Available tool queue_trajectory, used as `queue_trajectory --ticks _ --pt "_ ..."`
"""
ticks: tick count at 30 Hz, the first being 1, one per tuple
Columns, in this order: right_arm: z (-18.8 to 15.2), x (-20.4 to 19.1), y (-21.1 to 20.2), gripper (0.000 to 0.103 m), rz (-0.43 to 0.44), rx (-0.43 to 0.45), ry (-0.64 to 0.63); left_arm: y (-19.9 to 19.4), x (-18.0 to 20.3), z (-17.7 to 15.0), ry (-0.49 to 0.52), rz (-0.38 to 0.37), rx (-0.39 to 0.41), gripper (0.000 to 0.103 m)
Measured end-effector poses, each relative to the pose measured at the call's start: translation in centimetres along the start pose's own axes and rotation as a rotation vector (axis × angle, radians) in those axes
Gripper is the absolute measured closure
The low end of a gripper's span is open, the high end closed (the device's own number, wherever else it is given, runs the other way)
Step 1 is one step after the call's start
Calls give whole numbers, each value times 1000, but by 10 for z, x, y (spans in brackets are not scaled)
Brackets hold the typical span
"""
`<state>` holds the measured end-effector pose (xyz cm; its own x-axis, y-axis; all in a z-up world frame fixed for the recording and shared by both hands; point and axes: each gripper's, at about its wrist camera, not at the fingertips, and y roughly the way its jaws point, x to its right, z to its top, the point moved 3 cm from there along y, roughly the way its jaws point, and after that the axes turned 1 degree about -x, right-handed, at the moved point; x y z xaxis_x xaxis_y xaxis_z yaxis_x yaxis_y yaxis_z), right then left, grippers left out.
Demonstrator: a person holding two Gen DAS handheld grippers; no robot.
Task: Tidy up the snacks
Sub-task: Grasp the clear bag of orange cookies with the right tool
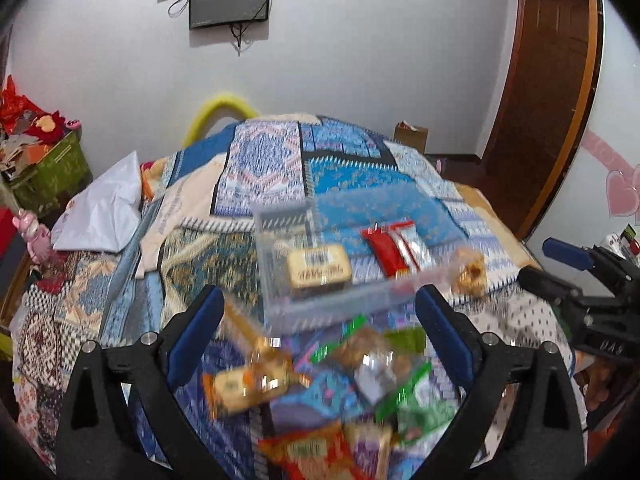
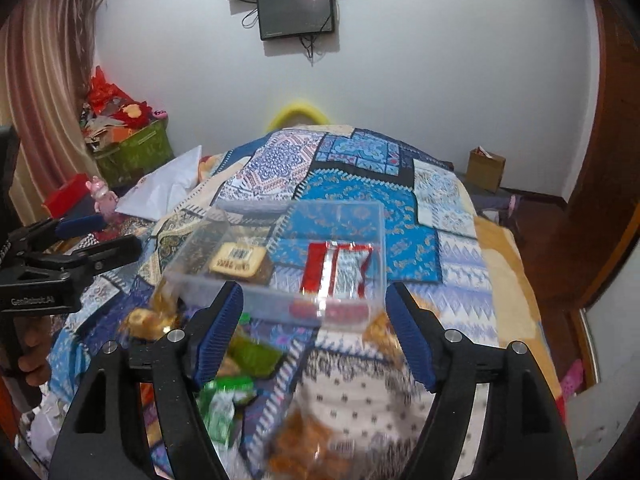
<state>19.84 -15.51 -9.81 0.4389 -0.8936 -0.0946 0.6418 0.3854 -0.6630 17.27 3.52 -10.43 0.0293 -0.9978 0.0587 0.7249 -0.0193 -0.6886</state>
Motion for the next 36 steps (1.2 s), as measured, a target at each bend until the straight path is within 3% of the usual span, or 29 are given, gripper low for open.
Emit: queue_trajectory --ticks 14,22,24,31,32,36 --pt "-81 8 9 32 -17 -156 59 14 -9 -105 -58 13 -184 5" --pt "-118 6 33 32 -22 -259 72 24 -22 -133 -105 10 -225 5" --pt "-122 7 37 18 -28 -263 80 25 -25 -138 -122 10 -226 5" --pt "-124 8 37 17 -10 -255 90 40 -30 -150 -200 -67 -270 5" --pt "-124 8 37 17 -8 -256 93 41 -30 -150 -204 -76 -264 7" --pt "-123 5 34 36 -7 -237 83 39 -28 -146 -201 -109 -244 30"
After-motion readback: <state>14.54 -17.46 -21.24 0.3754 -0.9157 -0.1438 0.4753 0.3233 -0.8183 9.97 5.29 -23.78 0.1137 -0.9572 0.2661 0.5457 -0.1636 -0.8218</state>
